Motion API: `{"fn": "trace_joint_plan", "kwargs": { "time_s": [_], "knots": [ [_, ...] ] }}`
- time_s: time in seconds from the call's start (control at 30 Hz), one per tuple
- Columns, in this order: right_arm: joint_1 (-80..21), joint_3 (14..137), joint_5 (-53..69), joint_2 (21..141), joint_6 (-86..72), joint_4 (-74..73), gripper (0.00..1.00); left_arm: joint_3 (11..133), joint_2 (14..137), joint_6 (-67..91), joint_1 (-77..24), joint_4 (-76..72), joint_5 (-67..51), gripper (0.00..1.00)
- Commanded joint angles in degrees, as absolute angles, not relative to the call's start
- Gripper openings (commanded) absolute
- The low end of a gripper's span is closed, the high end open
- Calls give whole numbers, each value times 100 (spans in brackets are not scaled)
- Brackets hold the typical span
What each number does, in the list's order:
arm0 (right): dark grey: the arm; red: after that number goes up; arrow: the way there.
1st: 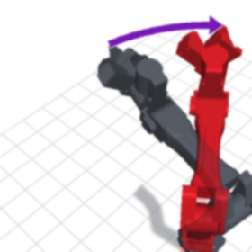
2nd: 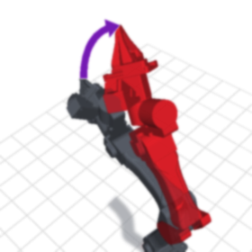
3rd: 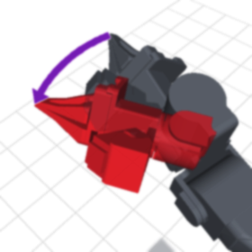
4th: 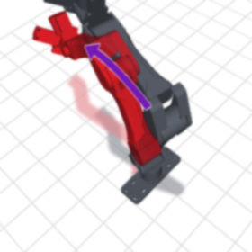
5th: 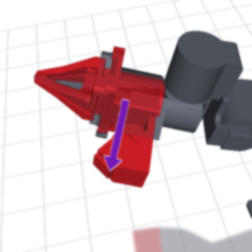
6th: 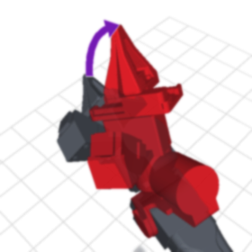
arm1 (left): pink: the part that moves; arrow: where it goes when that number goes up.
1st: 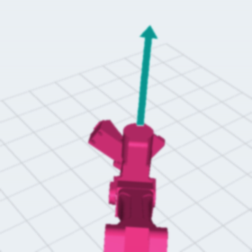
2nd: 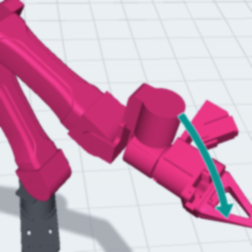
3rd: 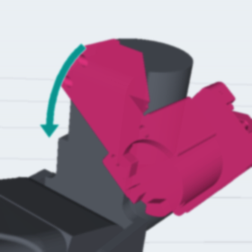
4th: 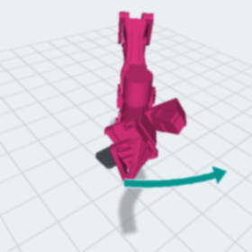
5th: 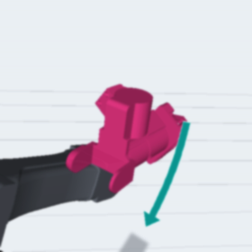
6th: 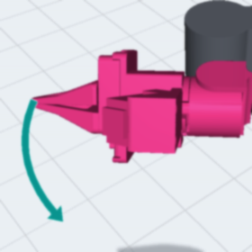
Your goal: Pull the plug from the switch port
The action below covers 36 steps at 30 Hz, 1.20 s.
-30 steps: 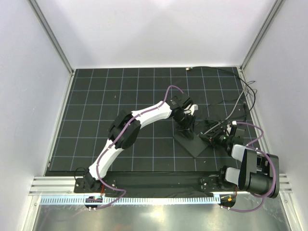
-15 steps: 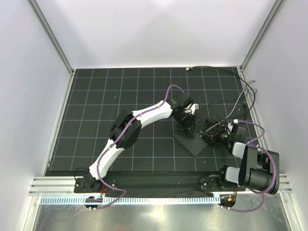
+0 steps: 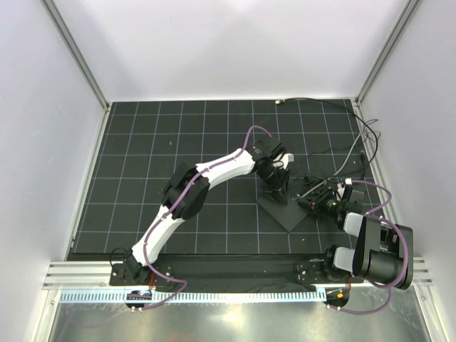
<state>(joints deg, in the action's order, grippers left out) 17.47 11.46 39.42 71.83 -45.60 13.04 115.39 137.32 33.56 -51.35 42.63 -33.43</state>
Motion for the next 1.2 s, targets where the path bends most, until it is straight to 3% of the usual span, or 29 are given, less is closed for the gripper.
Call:
{"fn": "trace_joint_plan", "kwargs": {
  "time_s": [0.0,0.2,0.47,1.17],
  "knots": [
    [1767,1063,4060,7102,-4377,1240,33,11531,14027,3076,-5106,4597,-3023,40],
    [1740,1072,4017,7180,-4307,1178,28,11575,14045,3059,-5106,4614,-3120,40],
    [1679,1028,3780,7189,-4351,1213,1,11610,14185,3304,-5115,4755,-3059,35],
    [1731,1072,3367,7611,-4772,2671,1,11452,14783,3876,-5300,5994,-914,28]
  ]
}}
